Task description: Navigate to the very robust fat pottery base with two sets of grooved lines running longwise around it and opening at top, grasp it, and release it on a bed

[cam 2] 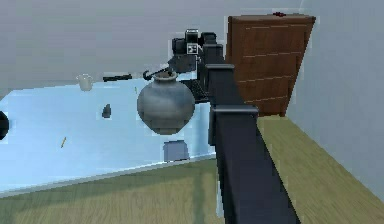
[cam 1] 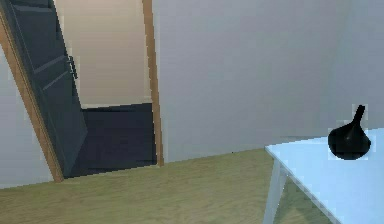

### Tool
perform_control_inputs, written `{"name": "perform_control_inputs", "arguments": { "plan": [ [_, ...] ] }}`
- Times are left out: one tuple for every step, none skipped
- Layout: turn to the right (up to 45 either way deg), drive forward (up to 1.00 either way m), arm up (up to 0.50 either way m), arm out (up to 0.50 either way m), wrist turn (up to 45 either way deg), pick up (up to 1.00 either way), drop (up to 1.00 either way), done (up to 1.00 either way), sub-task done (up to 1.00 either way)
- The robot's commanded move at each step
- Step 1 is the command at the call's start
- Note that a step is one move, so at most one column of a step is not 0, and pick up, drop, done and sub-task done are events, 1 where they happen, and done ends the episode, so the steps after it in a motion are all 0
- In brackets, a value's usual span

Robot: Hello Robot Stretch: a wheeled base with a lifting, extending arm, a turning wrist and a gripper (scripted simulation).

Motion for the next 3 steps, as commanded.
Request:
{"name": "perform_control_inputs", "arguments": {
  "plan": [
    [0.0, 0.0, -0.24, 0.0, 0.0, 0.0, 0.0, 0.0, 0.0],
    [0.0, 0.0, 0.0, 0.0, 0.0, 1.0, 0.0, 0.0, 0.0],
    [0.0, 0.0, 0.1, 0.0, 0.0, 0.0, 0.0, 0.0, 0.0]
  ]
}}
